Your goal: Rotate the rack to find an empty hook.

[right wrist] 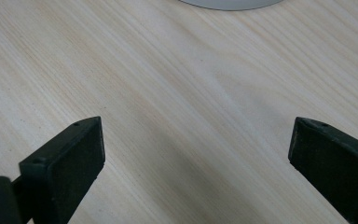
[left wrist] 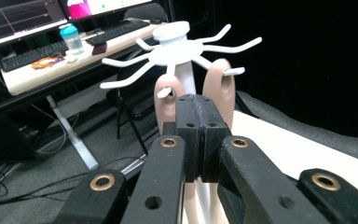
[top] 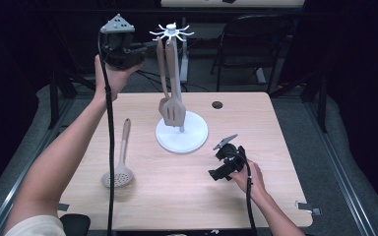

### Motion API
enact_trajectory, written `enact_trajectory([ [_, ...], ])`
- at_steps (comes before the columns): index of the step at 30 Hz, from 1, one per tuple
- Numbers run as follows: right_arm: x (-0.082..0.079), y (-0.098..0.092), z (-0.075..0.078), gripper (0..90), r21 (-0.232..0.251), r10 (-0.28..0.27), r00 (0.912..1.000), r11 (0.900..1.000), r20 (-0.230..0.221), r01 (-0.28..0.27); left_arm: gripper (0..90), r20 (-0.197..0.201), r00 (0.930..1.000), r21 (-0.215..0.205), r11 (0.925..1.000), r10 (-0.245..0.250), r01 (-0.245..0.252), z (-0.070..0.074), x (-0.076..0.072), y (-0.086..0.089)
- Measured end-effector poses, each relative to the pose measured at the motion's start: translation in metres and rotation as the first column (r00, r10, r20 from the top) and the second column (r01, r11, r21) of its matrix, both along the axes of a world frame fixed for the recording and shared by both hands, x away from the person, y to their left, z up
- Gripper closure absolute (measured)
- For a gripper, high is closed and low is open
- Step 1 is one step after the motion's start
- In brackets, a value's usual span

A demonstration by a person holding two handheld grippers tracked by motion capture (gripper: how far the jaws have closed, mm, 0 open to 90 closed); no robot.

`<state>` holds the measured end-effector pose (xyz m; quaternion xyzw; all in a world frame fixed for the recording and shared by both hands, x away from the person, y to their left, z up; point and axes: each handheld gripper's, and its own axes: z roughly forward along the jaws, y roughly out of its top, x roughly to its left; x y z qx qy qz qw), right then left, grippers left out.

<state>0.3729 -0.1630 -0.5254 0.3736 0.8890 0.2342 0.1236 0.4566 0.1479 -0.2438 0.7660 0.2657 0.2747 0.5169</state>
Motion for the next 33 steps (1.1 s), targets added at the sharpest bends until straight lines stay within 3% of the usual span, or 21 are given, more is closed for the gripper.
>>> enact_trajectory([
  [6,0.000,-0.001,0.001,3.3,-0.022,0.004,1.0000,1.000,-0.005,-0.004,89.6,0.000,0.9999,0.007,0.9999,0.014,-0.014,0.002,0.006,-0.003],
  [20,0.001,-0.001,0.000,3.4,-0.010,0.005,0.9999,1.000,-0.009,-0.005,89.7,-0.006,0.9985,0.012,0.9984,0.055,-0.055,0.002,0.017,-0.001],
  [33,0.000,0.000,-0.001,3.4,0.003,0.005,0.9999,1.000,-0.009,-0.005,89.7,-0.023,0.9962,-0.008,0.9964,0.084,-0.085,0.001,0.028,0.004],
])
